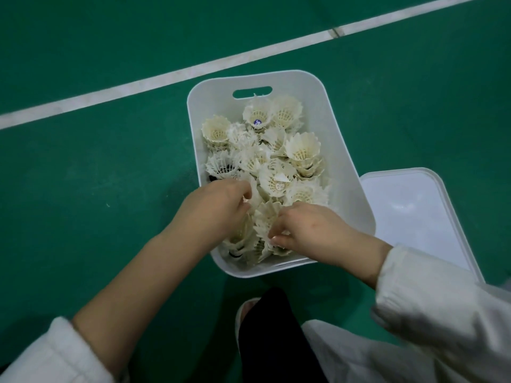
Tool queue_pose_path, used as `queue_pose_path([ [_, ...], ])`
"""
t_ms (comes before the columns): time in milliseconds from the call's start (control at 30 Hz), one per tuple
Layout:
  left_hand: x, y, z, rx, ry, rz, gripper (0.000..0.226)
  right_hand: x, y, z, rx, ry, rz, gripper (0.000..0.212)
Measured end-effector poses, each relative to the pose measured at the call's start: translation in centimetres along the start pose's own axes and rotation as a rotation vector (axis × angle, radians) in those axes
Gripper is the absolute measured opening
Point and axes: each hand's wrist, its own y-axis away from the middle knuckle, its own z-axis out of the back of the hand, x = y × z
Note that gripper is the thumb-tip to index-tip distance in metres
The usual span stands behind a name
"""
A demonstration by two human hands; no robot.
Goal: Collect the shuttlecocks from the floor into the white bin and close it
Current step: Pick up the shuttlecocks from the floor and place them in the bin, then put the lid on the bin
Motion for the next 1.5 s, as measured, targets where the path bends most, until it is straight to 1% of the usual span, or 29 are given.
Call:
queue_pose_path([
  [100,-0.1,0.4,0.5,-0.010,0.002,-0.023,0.019,0.0,0.7,0.5,0.021,-0.013,0.005,0.034],
  [133,-0.3,0.4,0.9,-0.012,-0.006,-0.033,0.019,-0.2,1.4,0.9,0.007,-0.050,-0.002,0.037],
  [167,-0.5,0.4,1.2,-0.020,-0.009,-0.045,0.020,-0.5,2.3,1.5,-0.045,-0.135,-0.020,0.039],
  [200,-0.9,0.3,1.6,-0.030,-0.006,-0.058,0.020,-1.0,3.3,2.1,-0.142,-0.261,-0.040,0.037],
  [233,-1.5,0.0,2.1,-0.051,0.001,-0.079,0.021,-1.6,4.4,2.7,-0.278,-0.393,-0.062,0.033],
  [300,-3.4,-1.3,2.8,-0.104,0.010,-0.139,0.023,-3.6,6.4,3.2,-0.599,-0.548,-0.157,0.020],
  [333,-4.7,-2.2,2.8,-0.128,0.006,-0.170,0.024,-5.2,7.1,2.8,-0.742,-0.566,-0.247,0.015],
  [367,-6.2,-3.3,2.7,-0.152,-0.002,-0.197,0.026,-6.9,7.5,2.1,-0.837,-0.553,-0.358,0.015],
  [400,-7.6,-4.4,2.3,-0.171,-0.008,-0.227,0.029,-8.7,7.7,1.1,-0.872,-0.519,-0.477,0.018],
  [433,-9.1,-5.5,1.8,-0.199,-0.008,-0.271,0.031,-10.5,7.6,-0.3,-0.855,-0.480,-0.589,0.023],
  [500,-11.4,-7.6,0.3,-0.255,-0.062,-0.376,0.037,-13.9,6.9,-3.6,-0.735,-0.425,-0.758,0.038],
  [567,-12.7,-9.0,-1.4,-0.234,-0.168,-0.424,0.051,-16.3,5.7,-6.9,-0.589,-0.390,-0.853,0.058],
  [633,-13.1,-9.7,-3.1,-0.169,-0.236,-0.440,0.058,-17.7,4.3,-9.9,-0.427,-0.381,-0.933,0.081],
  [667,-13.1,-9.6,-3.8,-0.133,-0.262,-0.433,0.057,-18.2,3.6,-11.2,-0.346,-0.378,-0.970,0.088],
  [700,-12.8,-9.5,-4.4,-0.111,-0.276,-0.426,0.054,-18.5,3.0,-12.2,-0.271,-0.372,-0.998,0.091],
  [733,-12.4,-9.3,-4.8,-0.106,-0.279,-0.421,0.052,-18.8,2.6,-12.9,-0.210,-0.357,-1.012,0.090],
  [767,-12.0,-9.1,-4.9,-0.109,-0.276,-0.413,0.052,-18.9,2.3,-13.4,-0.182,-0.336,-1.011,0.084],
  [833,-11.3,-8.8,-4.5,-0.120,-0.277,-0.407,0.059,-18.9,2.3,-14.0,-0.197,-0.290,-0.977,0.069],
  [900,-10.9,-8.4,-4.1,-0.118,-0.307,-0.416,0.066,-18.6,2.5,-14.1,-0.174,-0.217,-0.924,0.057],
  [967,-10.5,-8.2,-4.0,-0.102,-0.342,-0.433,0.066,-18.3,2.4,-13.7,-0.132,-0.098,-0.880,0.051],
  [1000,-10.4,-8.0,-3.9,-0.094,-0.354,-0.442,0.066,-18.2,2.3,-13.2,-0.139,-0.046,-0.872,0.051],
  [1067,-9.9,-7.5,-3.9,-0.089,-0.354,-0.444,0.065,-17.8,2.4,-11.0,-0.211,-0.001,-0.869,0.057],
  [1100,-9.7,-7.3,-3.8,-0.085,-0.352,-0.435,0.064,-17.6,2.5,-9.3,-0.269,-0.018,-0.867,0.060],
  [1200,-9.9,-7.2,-3.5,-0.037,-0.319,-0.447,0.052,-16.3,3.0,-2.3,-0.520,-0.149,-0.801,0.063],
  [1233,-10.2,-7.2,-3.1,-0.030,-0.268,-0.462,0.045,-15.5,3.1,0.2,-0.613,-0.155,-0.757,0.061],
  [1267,-10.5,-7.3,-2.6,-0.047,-0.169,-0.466,0.038,-14.4,3.1,2.8,-0.705,-0.145,-0.702,0.059],
  [1333,-10.7,-7.4,-0.8,-0.146,0.140,-0.392,0.026,-11.7,2.9,7.5,-0.852,-0.140,-0.563,0.056],
  [1400,-9.9,-7.8,1.9,-0.278,0.450,-0.222,0.027,-8.3,2.8,11.8,-0.942,-0.156,-0.420,0.054],
  [1500,-6.5,-9.0,6.1,-0.402,0.780,0.058,0.033,-2.7,2.9,16.6,-1.018,-0.146,-0.206,0.053],
])
